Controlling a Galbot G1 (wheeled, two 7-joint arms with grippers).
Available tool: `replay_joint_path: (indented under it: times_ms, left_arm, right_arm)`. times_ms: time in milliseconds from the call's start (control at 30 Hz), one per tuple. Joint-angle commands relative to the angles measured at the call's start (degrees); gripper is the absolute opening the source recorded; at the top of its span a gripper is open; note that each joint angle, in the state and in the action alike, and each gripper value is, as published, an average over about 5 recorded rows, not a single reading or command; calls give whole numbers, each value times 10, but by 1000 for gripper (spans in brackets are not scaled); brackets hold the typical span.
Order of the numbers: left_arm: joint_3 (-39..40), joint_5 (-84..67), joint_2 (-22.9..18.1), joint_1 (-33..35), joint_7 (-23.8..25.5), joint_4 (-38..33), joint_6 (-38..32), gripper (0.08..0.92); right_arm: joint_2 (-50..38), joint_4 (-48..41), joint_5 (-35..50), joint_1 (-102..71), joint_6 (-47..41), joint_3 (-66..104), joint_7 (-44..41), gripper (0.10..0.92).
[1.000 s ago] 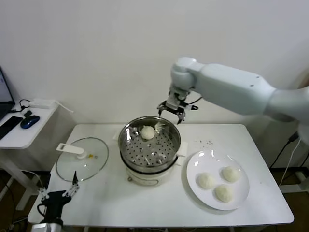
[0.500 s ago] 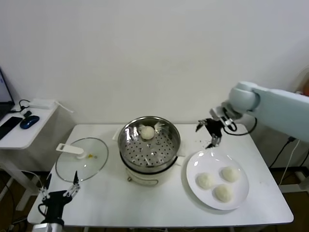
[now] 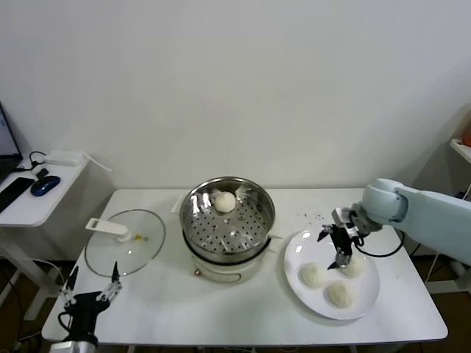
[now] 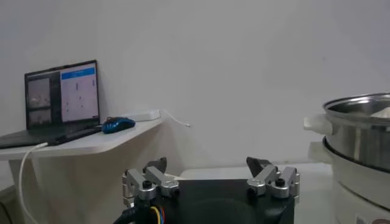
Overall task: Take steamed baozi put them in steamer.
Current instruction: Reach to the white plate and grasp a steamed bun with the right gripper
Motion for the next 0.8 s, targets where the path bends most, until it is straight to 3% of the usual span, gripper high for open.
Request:
replay_joint_path:
  times_ms: [33, 800]
  left_arm:
    - [0, 2, 0, -1, -1, 3, 0, 823]
    - [0, 9, -5, -12, 1, 7, 6, 823]
  right_arm:
    - [5, -1, -16, -88, -38, 31, 26, 823]
    - [61, -67, -46, -150, -33, 83, 33, 823]
